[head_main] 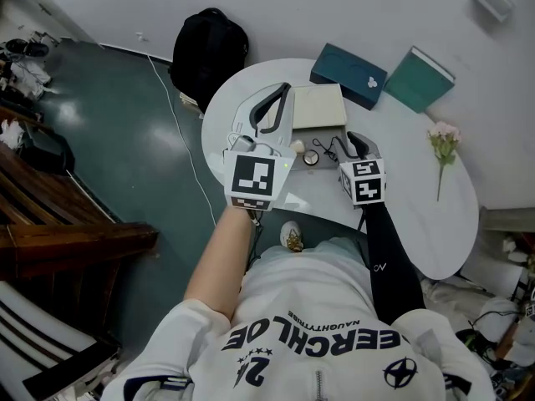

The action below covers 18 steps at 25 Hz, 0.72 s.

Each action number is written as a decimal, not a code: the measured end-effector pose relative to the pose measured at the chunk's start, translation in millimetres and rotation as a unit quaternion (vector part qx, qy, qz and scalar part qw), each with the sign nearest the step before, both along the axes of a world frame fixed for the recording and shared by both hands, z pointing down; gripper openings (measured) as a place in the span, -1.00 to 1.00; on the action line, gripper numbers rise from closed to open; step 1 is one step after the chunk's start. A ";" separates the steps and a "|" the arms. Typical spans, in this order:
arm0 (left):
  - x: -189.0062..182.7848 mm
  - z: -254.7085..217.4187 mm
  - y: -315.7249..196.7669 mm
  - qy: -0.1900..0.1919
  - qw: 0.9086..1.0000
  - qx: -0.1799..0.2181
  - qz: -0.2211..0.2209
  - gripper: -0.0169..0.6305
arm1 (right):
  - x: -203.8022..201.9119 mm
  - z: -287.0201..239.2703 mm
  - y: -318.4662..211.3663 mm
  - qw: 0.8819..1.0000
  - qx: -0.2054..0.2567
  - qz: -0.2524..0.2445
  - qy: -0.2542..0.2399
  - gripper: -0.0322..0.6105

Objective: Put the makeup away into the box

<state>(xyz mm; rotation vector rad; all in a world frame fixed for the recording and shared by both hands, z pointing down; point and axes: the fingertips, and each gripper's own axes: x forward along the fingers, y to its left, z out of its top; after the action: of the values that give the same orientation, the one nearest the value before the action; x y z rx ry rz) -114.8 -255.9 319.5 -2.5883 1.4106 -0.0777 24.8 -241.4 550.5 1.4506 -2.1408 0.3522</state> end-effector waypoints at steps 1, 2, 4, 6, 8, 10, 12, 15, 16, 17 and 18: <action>-0.4 -1.5 -0.5 0.001 1.000 0.001 -0.001 -0.94 | 0.2 -10.8 -2.8 1.000 0.014 0.000 -0.003 -0.40; -1.1 -3.1 -0.9 0.001 1.000 0.002 -0.002 -0.94 | 0.5 -21.8 -5.3 1.000 0.028 0.002 -0.004 -0.40; -2.6 -5.7 -1.6 0.003 1.000 0.004 -0.003 -0.94 | 0.8 -43.9 -9.2 0.999 0.054 0.004 -0.006 -0.39; -4.0 -6.5 -2.4 0.005 1.000 0.004 -0.005 -0.94 | 0.3 -66.9 -11.7 0.997 0.080 0.004 -0.009 -0.38; -5.1 -6.5 -3.0 0.006 1.000 0.003 -0.007 -0.94 | -0.1 -89.1 -12.6 0.994 0.106 0.004 -0.014 -0.37; -5.9 -7.0 -3.1 0.005 1.000 0.002 -0.007 -0.94 | 0.4 -108.4 -11.6 0.992 0.126 0.008 -0.022 -0.35; -6.2 -7.9 -3.3 0.004 1.000 0.003 -0.007 -0.94 | 1.9 -125.8 -10.3 0.989 0.146 0.012 -0.026 -0.34; -6.5 -8.9 -4.1 0.004 1.000 0.004 -0.008 -0.94 | 2.3 -149.6 -8.7 0.984 0.177 0.013 -0.027 -0.32; -6.6 -8.6 -4.3 0.003 1.000 0.003 -0.009 -0.94 | 1.8 -157.4 -7.7 0.982 0.185 0.012 -0.029 -0.31; -6.8 -8.1 -4.6 0.003 1.000 0.002 -0.009 -0.94 | 1.1 -165.6 -6.3 0.980 0.194 0.010 -0.031 -0.30; -7.1 -7.7 -5.0 0.003 1.000 0.001 -0.010 -0.94 | 0.2 -174.4 -4.7 0.978 0.204 0.008 -0.035 -0.29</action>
<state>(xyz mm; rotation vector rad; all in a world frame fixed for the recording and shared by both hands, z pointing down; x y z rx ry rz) -121.9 -260.9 311.9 -2.5745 1.4370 -0.0714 25.0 -246.1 376.0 1.6964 -2.3546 -0.0388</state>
